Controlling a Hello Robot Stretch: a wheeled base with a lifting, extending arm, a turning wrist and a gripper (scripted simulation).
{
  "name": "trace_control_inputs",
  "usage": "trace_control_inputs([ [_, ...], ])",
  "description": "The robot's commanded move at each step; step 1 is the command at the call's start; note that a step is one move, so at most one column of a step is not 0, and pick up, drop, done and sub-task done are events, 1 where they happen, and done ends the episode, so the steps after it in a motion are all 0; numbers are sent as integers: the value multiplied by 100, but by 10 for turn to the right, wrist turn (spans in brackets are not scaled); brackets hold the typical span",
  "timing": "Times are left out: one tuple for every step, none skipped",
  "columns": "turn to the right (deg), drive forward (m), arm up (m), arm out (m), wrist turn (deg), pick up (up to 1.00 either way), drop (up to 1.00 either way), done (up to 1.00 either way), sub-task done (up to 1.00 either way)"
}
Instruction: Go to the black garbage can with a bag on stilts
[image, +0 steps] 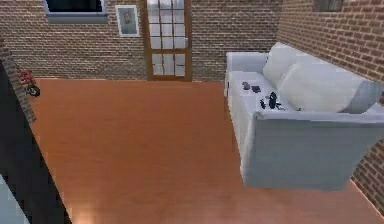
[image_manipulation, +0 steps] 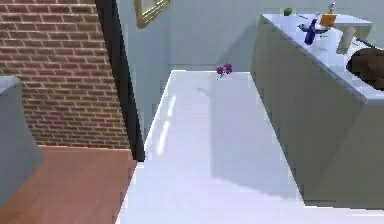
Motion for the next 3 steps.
trace_control_inputs([
  [0, 70, 0, 0, 0, 0, 0, 0, 0],
  [-360, 0, 0, 0, 0, 0, 0, 0, 0],
  [0, 100, 0, 0, 0, 0, 0, 0, 0],
])
